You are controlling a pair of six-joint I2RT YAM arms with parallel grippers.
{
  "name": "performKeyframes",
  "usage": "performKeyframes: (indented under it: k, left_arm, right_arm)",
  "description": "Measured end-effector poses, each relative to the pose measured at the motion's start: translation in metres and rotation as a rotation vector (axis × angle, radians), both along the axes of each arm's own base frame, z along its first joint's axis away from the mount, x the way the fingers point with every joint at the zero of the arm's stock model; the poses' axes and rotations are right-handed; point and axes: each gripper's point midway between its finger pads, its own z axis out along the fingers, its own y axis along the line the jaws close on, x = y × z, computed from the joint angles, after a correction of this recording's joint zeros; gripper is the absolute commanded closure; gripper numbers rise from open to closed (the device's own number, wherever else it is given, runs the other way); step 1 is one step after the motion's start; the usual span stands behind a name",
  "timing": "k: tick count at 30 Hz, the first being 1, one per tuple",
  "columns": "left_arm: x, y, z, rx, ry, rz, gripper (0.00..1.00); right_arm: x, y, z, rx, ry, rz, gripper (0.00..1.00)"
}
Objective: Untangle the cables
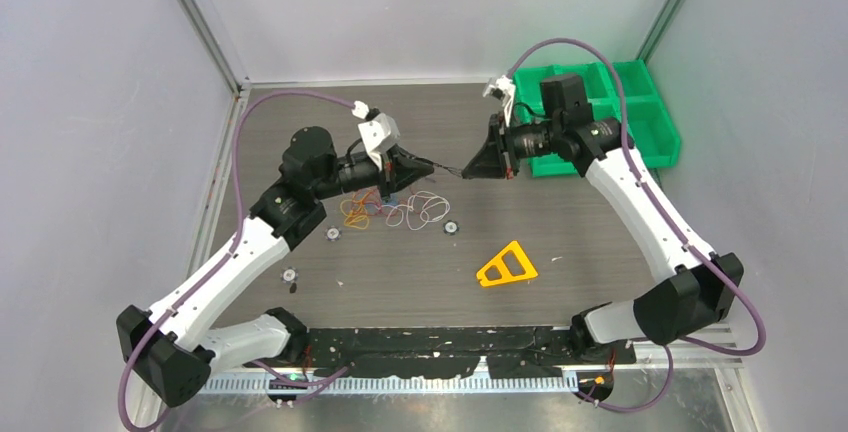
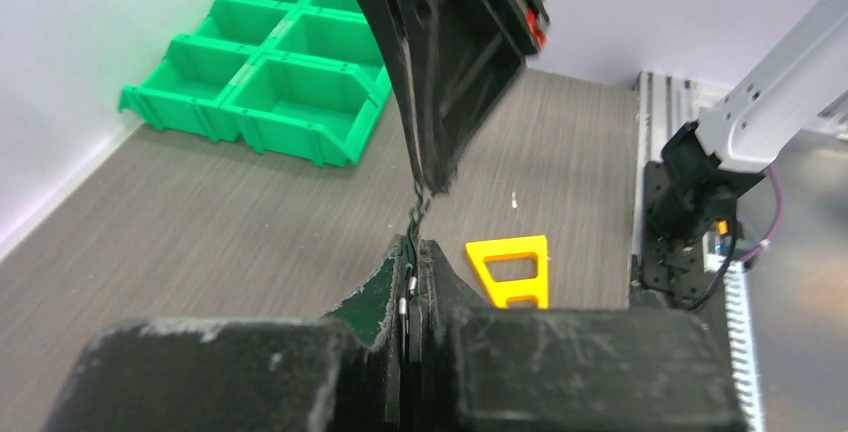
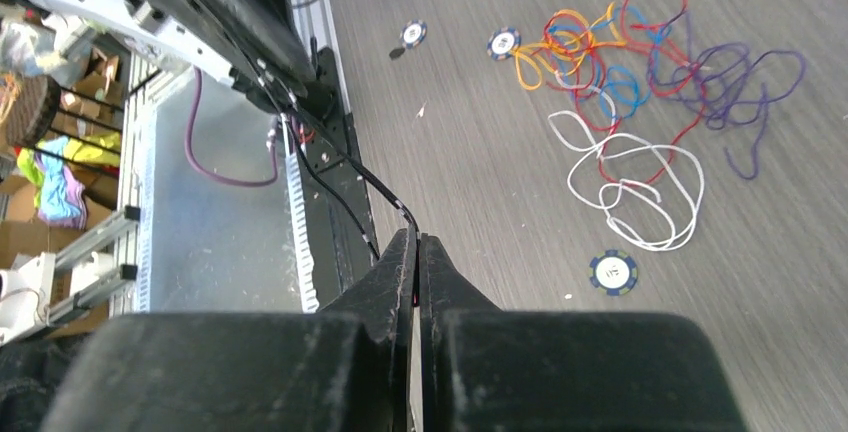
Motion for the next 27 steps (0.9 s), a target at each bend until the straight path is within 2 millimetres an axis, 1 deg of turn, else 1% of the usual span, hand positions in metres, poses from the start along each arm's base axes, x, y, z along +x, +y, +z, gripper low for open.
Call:
performKeyframes:
  k: [3,4,6,7,9,11,12,13,14,15,16,18,20,22,25,27]
  left_arm:
    - [0.002,-0.006,0.01,-0.034,0.063,-0.002,1.0]
    - [0.002,-0.007,0.015,-0.046,0.075,-0.006,1.0]
    - [0.0,-0.008,0.021,-0.059,0.088,-0.015,1.0]
    - [0.0,-0.008,0.022,-0.063,0.096,-0.018,1.0]
    - [0.002,-0.005,0.02,-0.067,0.126,-0.009,1.0]
    - [0.009,0.003,0.014,-0.07,0.176,0.02,1.0]
    - [0.012,0.006,0.011,-0.074,0.204,0.034,1.0]
    - [0.015,0.009,0.006,-0.082,0.237,0.046,1.0]
    - [0.017,0.009,0.003,-0.091,0.271,0.048,1.0]
    - [0.018,0.009,0.002,-0.101,0.296,0.045,1.0]
    - [0.02,0.008,0.002,-0.112,0.315,0.044,1.0]
    - [0.022,0.011,0.012,-0.143,0.319,0.044,1.0]
    - [0.023,0.012,0.021,-0.157,0.305,0.041,1.0]
    - [0.017,0.009,0.03,-0.16,0.285,0.011,1.0]
    - [0.009,0.005,0.038,-0.155,0.27,-0.039,1.0]
    - [0.003,0.002,0.039,-0.147,0.27,-0.072,1.0]
  right_arm:
    - [-0.016,0.01,-0.012,-0.024,-0.005,0.039,0.95]
    - [-0.021,0.014,-0.013,-0.028,-0.015,0.054,0.95]
    - [-0.024,0.016,-0.012,-0.031,-0.042,0.066,0.95]
    - [-0.022,0.014,-0.01,-0.034,-0.061,0.061,0.95]
    - [-0.011,0.004,-0.004,-0.035,-0.093,0.028,0.95]
    - [0.002,-0.008,0.007,-0.026,-0.129,-0.011,0.95]
    - [0.008,-0.016,0.016,-0.015,-0.152,-0.03,0.94]
    - [0.012,-0.021,0.026,-0.004,-0.177,-0.041,0.88]
    - [0.014,-0.026,0.035,0.004,-0.199,-0.051,0.67]
    - [0.016,-0.03,0.044,0.007,-0.227,-0.057,0.55]
    - [0.019,-0.036,0.047,-0.004,-0.235,-0.078,0.32]
    - [0.029,-0.053,0.051,-0.042,-0.26,-0.139,0.14]
    - [0.037,-0.064,0.056,-0.067,-0.287,-0.182,0.06]
    - [0.041,-0.068,0.063,-0.083,-0.334,-0.195,0.03]
    - [0.036,-0.058,0.076,-0.098,-0.427,-0.158,0.02]
    - [0.026,-0.044,0.08,-0.11,-0.486,-0.103,0.01]
